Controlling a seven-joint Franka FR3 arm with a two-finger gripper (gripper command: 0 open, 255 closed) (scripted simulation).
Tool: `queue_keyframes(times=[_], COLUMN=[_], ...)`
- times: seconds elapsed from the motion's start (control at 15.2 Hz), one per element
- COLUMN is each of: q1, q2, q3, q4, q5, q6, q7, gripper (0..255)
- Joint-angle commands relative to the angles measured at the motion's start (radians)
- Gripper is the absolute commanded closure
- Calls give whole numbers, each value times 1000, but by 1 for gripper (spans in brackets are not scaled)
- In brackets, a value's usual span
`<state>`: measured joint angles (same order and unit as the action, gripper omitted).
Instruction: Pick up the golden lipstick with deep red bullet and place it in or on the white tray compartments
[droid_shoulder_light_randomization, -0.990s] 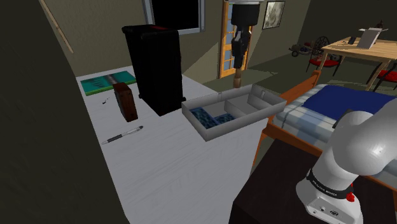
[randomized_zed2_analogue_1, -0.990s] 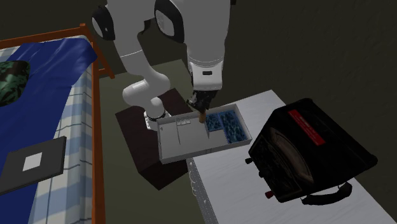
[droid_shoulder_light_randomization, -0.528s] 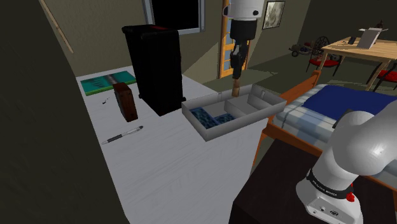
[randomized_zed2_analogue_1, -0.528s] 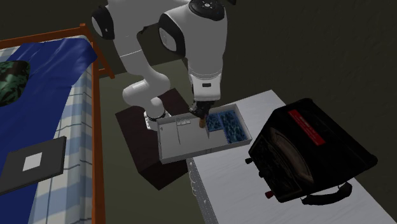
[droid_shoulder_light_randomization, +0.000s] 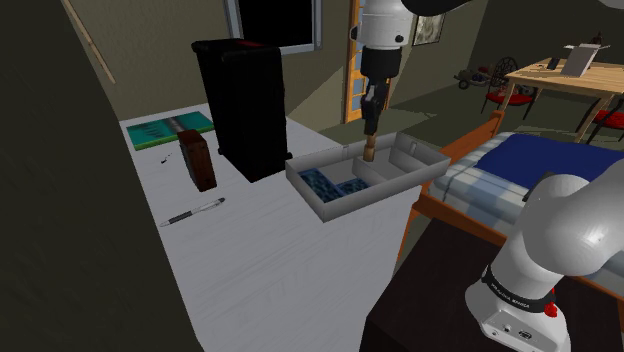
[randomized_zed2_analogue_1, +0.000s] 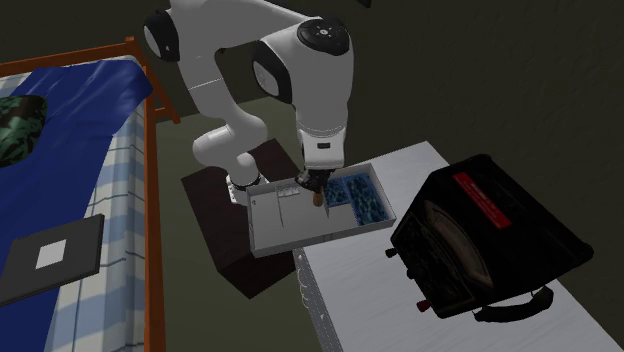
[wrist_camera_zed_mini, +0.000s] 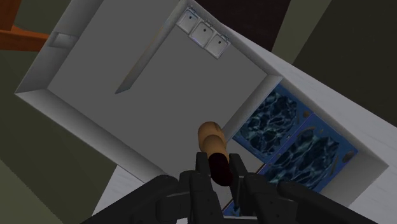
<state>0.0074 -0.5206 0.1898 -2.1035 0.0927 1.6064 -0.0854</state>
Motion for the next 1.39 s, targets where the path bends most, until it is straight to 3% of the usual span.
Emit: queue_keyframes(times=[0.0,0.2,0.26,0.59,0.86,1.32], q1=[0,0,0,0,-4,-4], q2=[0,0,0,0,36,36], q3=[0,0,0,0,-4,-4], q4=[-2,-2,-2,-2,158,158], q5=[0,0,0,0,-8,-8], q6=[1,1,1,1,-123,-123], q7=[0,0,0,0,6,5], gripper=[255,255,0,0,0,0])
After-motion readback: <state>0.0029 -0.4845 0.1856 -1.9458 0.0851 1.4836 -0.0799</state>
